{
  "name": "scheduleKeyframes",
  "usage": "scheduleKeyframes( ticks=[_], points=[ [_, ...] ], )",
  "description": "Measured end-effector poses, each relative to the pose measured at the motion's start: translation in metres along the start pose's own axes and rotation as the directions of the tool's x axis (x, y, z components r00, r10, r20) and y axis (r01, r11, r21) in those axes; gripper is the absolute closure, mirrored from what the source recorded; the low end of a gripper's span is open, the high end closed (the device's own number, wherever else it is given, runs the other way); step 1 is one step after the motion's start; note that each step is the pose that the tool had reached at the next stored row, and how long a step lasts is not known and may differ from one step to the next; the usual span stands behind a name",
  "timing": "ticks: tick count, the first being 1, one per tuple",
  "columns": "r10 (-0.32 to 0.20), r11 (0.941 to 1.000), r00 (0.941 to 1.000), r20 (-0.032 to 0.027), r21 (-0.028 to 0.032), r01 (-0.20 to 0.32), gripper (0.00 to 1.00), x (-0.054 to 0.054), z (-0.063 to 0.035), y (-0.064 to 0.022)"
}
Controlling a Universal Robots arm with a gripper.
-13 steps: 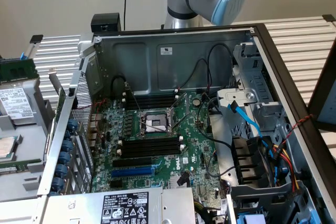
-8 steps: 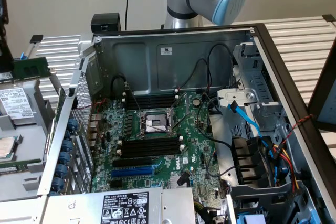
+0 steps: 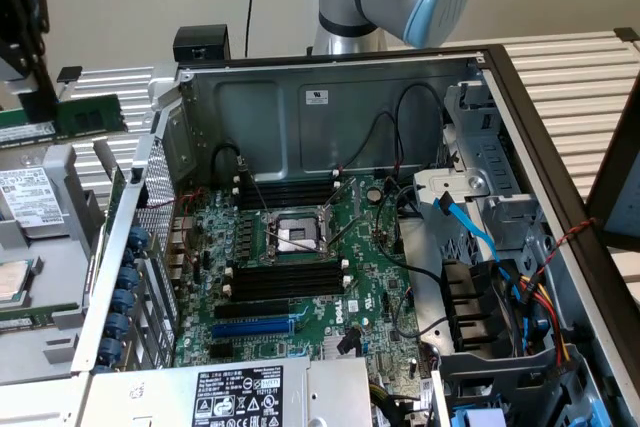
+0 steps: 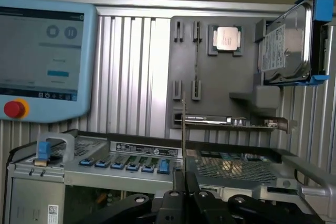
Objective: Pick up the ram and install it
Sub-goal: 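Pick up the ram and move it above insertion slot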
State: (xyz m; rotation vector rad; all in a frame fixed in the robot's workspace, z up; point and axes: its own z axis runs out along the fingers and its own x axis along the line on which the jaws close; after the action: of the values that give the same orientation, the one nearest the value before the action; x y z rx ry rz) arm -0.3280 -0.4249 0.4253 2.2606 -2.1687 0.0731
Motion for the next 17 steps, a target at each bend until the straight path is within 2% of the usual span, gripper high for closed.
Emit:
scheduleKeyframes(
  ticks=[17],
  points=[
    [0.000, 1.0000, 1.0000, 0.0002, -0.0001, 0.000, 0.87, -0.009, 0.0026, -0.0728]
  ],
)
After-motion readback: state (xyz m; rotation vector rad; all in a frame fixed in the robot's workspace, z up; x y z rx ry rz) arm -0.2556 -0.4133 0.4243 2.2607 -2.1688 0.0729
